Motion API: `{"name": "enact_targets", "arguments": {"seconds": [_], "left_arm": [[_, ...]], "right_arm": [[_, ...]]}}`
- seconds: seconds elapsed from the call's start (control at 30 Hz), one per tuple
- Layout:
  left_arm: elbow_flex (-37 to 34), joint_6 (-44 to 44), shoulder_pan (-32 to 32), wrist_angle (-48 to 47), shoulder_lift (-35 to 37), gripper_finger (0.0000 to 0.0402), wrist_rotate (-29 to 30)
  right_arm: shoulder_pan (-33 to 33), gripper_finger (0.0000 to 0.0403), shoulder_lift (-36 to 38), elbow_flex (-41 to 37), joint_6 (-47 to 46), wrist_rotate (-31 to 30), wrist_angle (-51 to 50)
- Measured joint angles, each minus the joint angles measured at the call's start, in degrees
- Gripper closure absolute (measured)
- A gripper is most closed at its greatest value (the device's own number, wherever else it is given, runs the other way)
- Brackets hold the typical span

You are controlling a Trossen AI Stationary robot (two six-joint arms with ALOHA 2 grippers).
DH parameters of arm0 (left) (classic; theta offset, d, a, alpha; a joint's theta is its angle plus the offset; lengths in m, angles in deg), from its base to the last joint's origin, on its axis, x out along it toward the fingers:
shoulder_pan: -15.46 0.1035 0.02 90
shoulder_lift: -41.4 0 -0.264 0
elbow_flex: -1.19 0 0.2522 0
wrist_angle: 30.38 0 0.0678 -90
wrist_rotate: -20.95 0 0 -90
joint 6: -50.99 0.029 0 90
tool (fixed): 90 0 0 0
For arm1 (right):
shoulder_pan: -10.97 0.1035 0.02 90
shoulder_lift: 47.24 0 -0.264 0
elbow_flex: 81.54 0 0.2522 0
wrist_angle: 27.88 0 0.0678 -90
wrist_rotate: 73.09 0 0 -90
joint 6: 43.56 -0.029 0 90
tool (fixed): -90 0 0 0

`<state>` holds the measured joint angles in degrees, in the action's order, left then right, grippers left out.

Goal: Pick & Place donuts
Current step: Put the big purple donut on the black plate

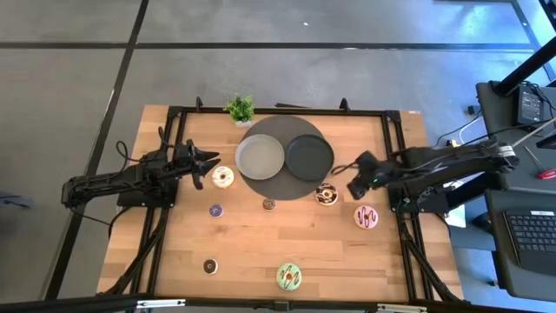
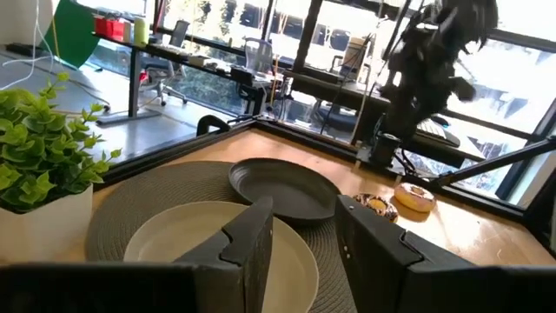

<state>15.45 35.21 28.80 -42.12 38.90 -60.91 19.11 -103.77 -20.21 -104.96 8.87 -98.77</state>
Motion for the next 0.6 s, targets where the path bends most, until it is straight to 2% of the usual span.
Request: {"name": "enact_targets", "arguments": {"seconds": [0.13, 0.23, 0.4, 0.6], "left_arm": [[-0.02, -0.11, 0.0, -0.01, 0.0, 0.0279, -0.07], [-0.02, -0.11, 0.0, -0.02, 0.0, 0.0279, -0.07], [-0.01, -0.05, 0.0, -0.02, 0.0, 0.0279, -0.07], [0.0, 0.0, 0.0, 0.0, 0.0, 0.0279, 0.21]], "right_arm": [[1.78, 0.0226, -5.84, -1.39, -3.23, 7.75, -1.07], [4.04, 0.0226, -8.83, -2.24, -6.07, 11.17, -1.21], [8.17, 0.0226, -12.03, -4.47, -12.23, 14.66, -1.75], [11.48, 0.0226, -14.33, -8.39, -20.89, 14.31, -2.13]]}}
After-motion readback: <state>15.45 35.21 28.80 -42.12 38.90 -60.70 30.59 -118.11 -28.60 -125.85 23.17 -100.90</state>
